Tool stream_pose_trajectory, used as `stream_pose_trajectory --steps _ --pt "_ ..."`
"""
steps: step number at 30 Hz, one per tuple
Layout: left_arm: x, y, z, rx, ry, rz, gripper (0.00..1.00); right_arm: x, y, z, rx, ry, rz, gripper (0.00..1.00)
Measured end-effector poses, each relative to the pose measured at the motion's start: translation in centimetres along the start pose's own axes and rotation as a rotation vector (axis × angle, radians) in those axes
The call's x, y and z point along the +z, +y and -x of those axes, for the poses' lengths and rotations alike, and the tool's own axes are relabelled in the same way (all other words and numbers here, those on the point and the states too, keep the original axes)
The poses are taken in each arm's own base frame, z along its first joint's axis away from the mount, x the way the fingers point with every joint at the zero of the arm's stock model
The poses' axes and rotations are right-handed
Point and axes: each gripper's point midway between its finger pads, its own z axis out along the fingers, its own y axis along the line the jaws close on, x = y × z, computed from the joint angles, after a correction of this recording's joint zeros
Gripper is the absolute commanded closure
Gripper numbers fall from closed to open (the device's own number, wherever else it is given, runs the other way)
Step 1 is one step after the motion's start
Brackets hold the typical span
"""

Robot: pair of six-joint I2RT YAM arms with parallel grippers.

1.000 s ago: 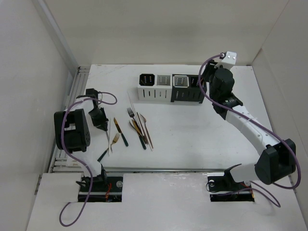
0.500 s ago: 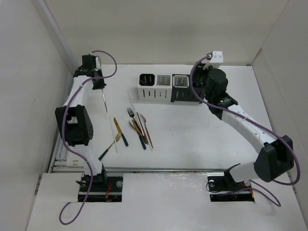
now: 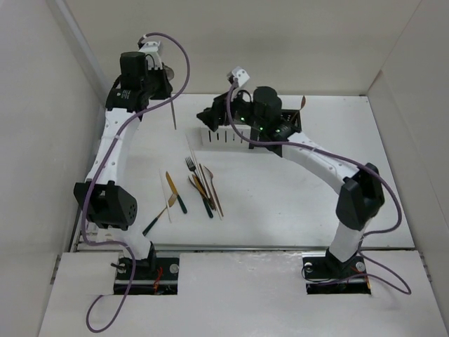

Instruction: Sort the eating utensils into containers

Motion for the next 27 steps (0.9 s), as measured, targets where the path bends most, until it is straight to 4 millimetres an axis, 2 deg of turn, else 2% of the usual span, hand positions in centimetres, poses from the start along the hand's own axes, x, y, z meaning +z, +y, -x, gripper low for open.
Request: stream_pose_trajectory --steps 2,4,9,13,14,16,17,20,21,22,24,26,27 --pt "-0.3 -1.8 -0.3 -0.007 0.013 -0.054 1.0 1.9 1.7 -0.3 0.038 0.003 0.081 0.01" --pt "-0.4 -3.4 -0.9 -0.017 0.037 -0.1 1.0 3.3 2.4 -1.3 0.078 0.022 0.131 0.01" --pt "-0.8 -5.8 -2.2 -0.042 0.088 -0.165 1.0 5.7 2.4 -4.9 0.157 0.084 0.167 0.05" --pt "-0.9 -6.4 -2.5 -0.063 0.105 -0.187 1.0 6.8 1.9 -7.3 0.21 0.119 0.14 0.16" --pt "-1.0 -6.5 -2.5 -0.067 0.108 -0.192 1.0 7.0 1.9 -7.7 0.218 0.122 0.133 0.29" --pt "-1.0 -6.9 -2.7 -0.072 0.114 -0.204 1.0 7.3 1.6 -8.5 0.242 0.129 0.115 0.46" --pt "-1.1 -7.0 -2.8 -0.074 0.117 -0.208 1.0 7.5 1.5 -8.7 0.253 0.128 0.111 0.66" --pt "-1.0 -7.6 -3.2 -0.074 0.127 -0.224 1.0 7.9 1.8 -8.4 0.289 0.1 0.125 0.94" --pt "-0.9 -7.8 -3.3 -0.072 0.127 -0.227 1.0 8.0 1.9 -8.3 0.298 0.091 0.136 1.0" --pt "-0.9 -7.8 -3.4 -0.066 0.128 -0.226 0.86 8.1 2.0 -8.4 0.311 0.091 0.139 1.0" --pt "-0.8 -7.8 -3.6 -0.06 0.128 -0.23 0.68 8.2 2.1 -8.2 0.325 0.073 0.147 1.0" --pt "-1.0 -8.2 -4.4 -0.042 0.15 -0.246 0.43 8.0 2.0 -8.1 0.324 0.037 0.144 1.0" --pt "-1.1 -8.4 -4.7 -0.034 0.16 -0.252 0.11 7.7 1.7 -8.3 0.324 0.026 0.134 1.0"
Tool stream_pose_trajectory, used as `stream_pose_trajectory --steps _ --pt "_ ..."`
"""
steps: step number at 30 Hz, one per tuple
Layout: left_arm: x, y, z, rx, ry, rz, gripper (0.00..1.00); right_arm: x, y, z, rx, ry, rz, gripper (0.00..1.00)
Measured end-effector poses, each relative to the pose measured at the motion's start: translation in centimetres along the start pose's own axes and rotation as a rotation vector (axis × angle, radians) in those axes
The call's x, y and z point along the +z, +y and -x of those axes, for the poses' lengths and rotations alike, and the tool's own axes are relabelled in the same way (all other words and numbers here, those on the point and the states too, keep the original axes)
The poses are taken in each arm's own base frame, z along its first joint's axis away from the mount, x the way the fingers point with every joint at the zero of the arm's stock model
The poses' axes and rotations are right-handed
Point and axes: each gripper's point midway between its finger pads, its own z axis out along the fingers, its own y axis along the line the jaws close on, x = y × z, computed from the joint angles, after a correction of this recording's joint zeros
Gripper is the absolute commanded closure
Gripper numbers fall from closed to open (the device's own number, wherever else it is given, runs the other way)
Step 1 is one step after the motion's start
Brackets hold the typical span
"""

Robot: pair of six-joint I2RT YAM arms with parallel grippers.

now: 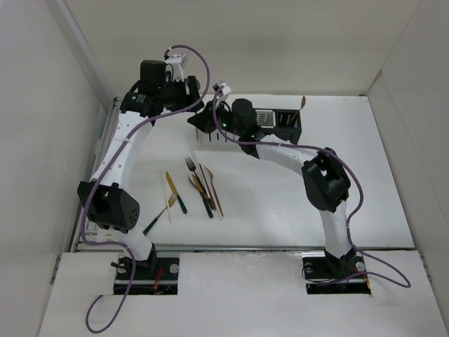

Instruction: Sort the eating utensils into containers

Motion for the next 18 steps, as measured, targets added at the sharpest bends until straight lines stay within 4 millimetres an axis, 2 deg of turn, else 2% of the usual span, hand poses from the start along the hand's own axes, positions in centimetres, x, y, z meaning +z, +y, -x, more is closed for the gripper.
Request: stream_pose_trajectory --steps 1,4,6,8,10,12,14,16,18 --pt "0.0 0.0 -0.3 0.013 0.008 0.0 0.0 -0.5 -0.4 -0.1 -0.001 -0.01 -0.013 1.0" --pt "0.1 0.3 -0.9 0.051 0.032 0.023 0.0 -2.6 -2.0 -0.6 0.016 -0.015 -0.083 1.0" --pt "0.0 1.1 -1.2 0.085 0.041 0.061 0.0 -5.3 -4.3 -0.1 0.018 -0.03 -0.168 1.0" --pt "-0.1 2.3 -1.4 0.119 0.048 0.104 0.0 -9.3 -7.5 1.8 0.007 -0.08 -0.304 1.0" --pt "-0.3 3.5 -2.4 0.139 0.067 0.14 0.0 -14.1 -11.1 5.1 -0.035 -0.165 -0.48 1.0" --pt "-0.8 5.4 -4.7 0.155 0.115 0.186 0.05 -19.3 -14.3 9.0 -0.09 -0.277 -0.674 1.0" --pt "-1.0 7.3 -7.9 0.17 0.188 0.231 0.09 -23.4 -16.3 12.0 -0.138 -0.372 -0.834 1.0" --pt "-1.1 9.0 -11.8 0.176 0.279 0.263 0.15 -26.2 -17.8 13.7 -0.171 -0.427 -0.951 1.0" --pt "-0.9 10.1 -15.9 0.18 0.377 0.273 0.17 -27.7 -19.2 13.8 -0.186 -0.434 -1.031 1.0"
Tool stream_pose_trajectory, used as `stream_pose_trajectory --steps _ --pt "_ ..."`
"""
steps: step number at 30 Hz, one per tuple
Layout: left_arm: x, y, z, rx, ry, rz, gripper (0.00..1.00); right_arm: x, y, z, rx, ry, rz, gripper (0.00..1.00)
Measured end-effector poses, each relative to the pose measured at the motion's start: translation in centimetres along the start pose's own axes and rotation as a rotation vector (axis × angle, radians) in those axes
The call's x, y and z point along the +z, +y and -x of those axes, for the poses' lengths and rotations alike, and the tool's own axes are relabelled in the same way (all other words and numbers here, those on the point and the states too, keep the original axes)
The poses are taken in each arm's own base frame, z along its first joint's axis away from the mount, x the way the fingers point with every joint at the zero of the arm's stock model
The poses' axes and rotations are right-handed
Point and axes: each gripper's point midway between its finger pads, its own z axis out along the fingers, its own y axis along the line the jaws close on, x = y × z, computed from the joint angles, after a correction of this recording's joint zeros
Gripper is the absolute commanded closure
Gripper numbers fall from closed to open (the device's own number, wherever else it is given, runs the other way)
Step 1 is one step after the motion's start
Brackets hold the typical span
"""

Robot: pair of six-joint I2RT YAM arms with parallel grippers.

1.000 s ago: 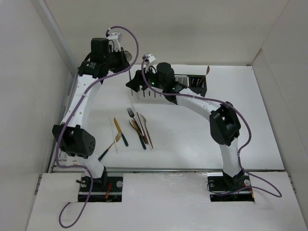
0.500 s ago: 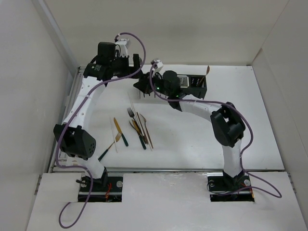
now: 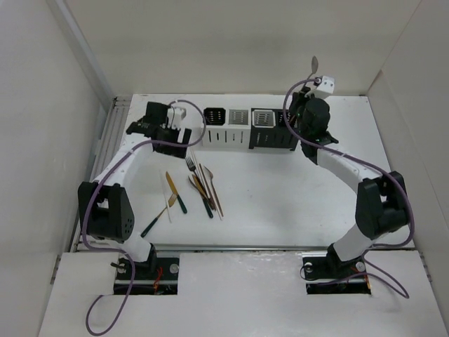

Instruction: Sort the eating utensils into containers

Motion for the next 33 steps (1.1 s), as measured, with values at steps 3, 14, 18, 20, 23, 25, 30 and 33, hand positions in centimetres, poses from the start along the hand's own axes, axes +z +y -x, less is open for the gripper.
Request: stream_pose_trajectory --steps 3,14,18,20,23,25,30,33 --pt "1.6 -0.3 -5.0 0.012 0.129 -0.009 0.17 0.9 -1.9 -2.4 -0.041 0.034 -0.072 1.0" --pt "2.1 0.0 -8.6 0.021 0.178 0.014 0.17 2.1 -5.5 -10.1 -0.138 0.194 -0.215 1.0" --pt "2.2 0.4 -8.6 0.017 0.172 0.026 0.17 3.2 -5.1 -9.7 -0.14 0.189 -0.227 0.99" --pt "2.3 0.5 -8.5 0.016 0.166 0.032 0.16 3.7 -4.9 -9.6 -0.142 0.194 -0.229 0.94" --pt "2.4 0.8 -8.5 0.014 0.164 0.043 0.16 3.9 -4.8 -9.8 -0.147 0.216 -0.241 0.9" --pt "2.5 0.9 -8.9 0.015 0.168 0.05 0.16 3.7 -5.0 -10.1 -0.145 0.231 -0.253 0.87" --pt "2.7 1.1 -9.8 0.014 0.19 0.06 0.16 2.6 -5.3 -12.0 -0.144 0.286 -0.27 0.71" --pt "2.7 1.2 -9.7 0.018 0.186 0.065 0.14 2.0 -5.1 -12.9 -0.147 0.313 -0.269 0.44"
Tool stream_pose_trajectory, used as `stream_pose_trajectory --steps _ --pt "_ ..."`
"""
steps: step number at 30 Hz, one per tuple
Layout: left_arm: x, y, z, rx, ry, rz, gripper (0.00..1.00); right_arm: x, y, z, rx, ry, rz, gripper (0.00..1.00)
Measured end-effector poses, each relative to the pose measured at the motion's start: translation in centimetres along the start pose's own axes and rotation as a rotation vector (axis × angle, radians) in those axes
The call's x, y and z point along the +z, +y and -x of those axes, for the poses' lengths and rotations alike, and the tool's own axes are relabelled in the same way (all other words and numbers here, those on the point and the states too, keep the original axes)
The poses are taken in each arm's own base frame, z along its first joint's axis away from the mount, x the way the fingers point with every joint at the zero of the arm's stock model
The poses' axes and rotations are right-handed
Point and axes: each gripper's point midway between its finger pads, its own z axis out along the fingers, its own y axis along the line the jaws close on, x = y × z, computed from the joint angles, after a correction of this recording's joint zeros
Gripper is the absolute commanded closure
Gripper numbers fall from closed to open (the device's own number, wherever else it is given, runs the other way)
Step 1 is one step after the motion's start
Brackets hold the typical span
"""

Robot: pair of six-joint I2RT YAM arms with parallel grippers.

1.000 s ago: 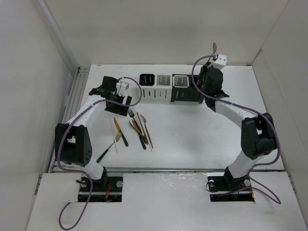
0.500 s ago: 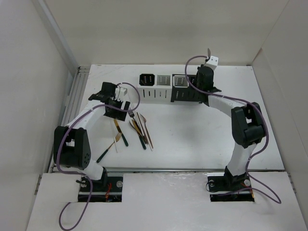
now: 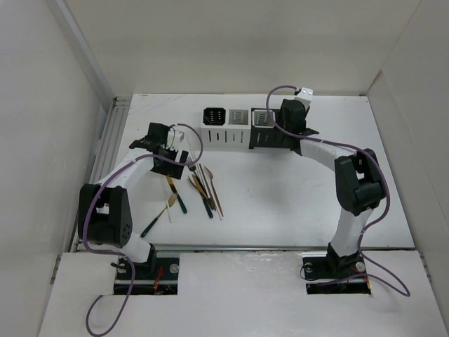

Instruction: Sort the eating utensils into containers

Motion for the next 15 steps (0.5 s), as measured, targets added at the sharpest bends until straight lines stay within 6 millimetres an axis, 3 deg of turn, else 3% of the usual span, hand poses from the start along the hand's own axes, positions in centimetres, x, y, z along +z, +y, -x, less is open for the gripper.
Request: stream_pose_trajectory --steps 2,4,6,8,11,15 --pt "0.0 0.1 0.0 0.004 0.0 0.003 0.14 -0.1 0.0 -0.3 0.003 0.011 -0.001 0.36" --pt "0.0 0.1 0.0 0.009 0.0 0.006 0.14 -0.4 0.0 -0.5 0.008 0.019 0.001 0.36" --pt "0.0 0.2 0.0 0.011 0.0 0.008 0.19 -0.8 -0.2 -0.2 0.023 0.018 -0.001 0.36" --pt "0.0 0.2 0.0 0.012 0.001 0.008 0.29 -1.5 -0.5 0.2 0.035 0.018 -0.003 0.36" --pt "0.0 0.1 -0.2 0.028 0.005 0.001 0.38 -2.7 -0.4 1.7 0.057 -0.004 0.008 0.33" --pt "0.0 -0.4 -1.2 0.066 0.038 -0.038 0.38 -4.7 -0.2 5.2 0.075 -0.065 0.037 0.3"
